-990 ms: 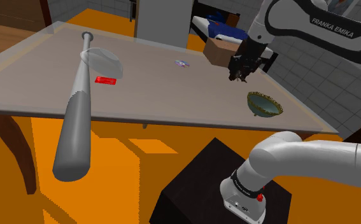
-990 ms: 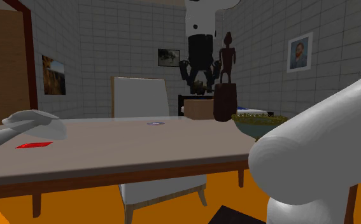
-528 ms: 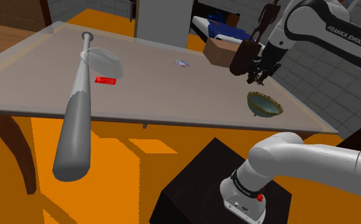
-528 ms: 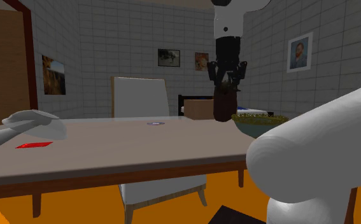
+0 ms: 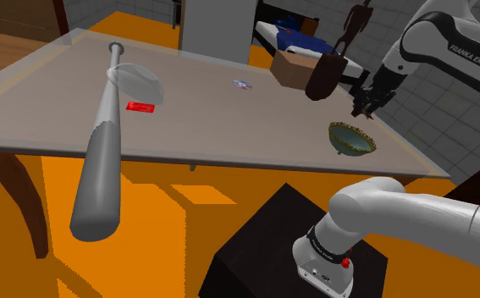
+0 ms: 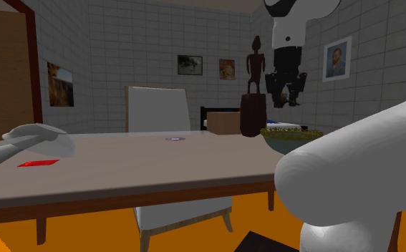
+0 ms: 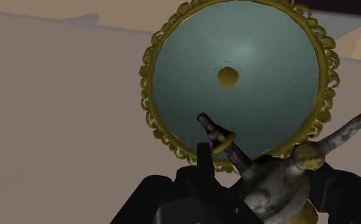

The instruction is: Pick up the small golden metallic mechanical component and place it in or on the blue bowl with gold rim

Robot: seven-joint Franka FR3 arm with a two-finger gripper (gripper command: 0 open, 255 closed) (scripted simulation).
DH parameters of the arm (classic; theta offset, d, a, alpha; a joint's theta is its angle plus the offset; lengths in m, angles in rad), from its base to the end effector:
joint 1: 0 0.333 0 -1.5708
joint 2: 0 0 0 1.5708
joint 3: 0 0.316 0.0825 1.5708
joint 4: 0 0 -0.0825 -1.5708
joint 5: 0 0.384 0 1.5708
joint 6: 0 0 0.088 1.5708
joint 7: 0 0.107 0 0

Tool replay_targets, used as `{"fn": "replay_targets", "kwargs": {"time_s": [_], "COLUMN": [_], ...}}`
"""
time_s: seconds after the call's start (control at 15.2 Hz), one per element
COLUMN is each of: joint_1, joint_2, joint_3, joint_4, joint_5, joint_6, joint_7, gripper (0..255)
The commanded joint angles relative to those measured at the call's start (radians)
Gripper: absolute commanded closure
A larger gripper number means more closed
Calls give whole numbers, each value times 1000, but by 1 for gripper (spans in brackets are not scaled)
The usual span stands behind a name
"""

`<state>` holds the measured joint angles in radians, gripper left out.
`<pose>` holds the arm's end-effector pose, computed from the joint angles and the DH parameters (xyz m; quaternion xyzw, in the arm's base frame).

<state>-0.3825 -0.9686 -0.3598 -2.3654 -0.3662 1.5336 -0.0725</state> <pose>0.1462 -0.2488 0.6086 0.9582 -0.2795 0.0347 0.0494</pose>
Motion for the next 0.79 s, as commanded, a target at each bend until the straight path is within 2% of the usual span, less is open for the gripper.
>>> {"fn": "replay_targets", "kwargs": {"time_s": [0.0, 0.73], "joint_1": [-9, -29], "joint_2": [-15, -60], "joint_3": [-20, -58], "joint_4": [-25, -179], "joint_5": [-18, -58], "joint_6": [13, 123], "joint_7": [-15, 0], "gripper": [255, 255]}}
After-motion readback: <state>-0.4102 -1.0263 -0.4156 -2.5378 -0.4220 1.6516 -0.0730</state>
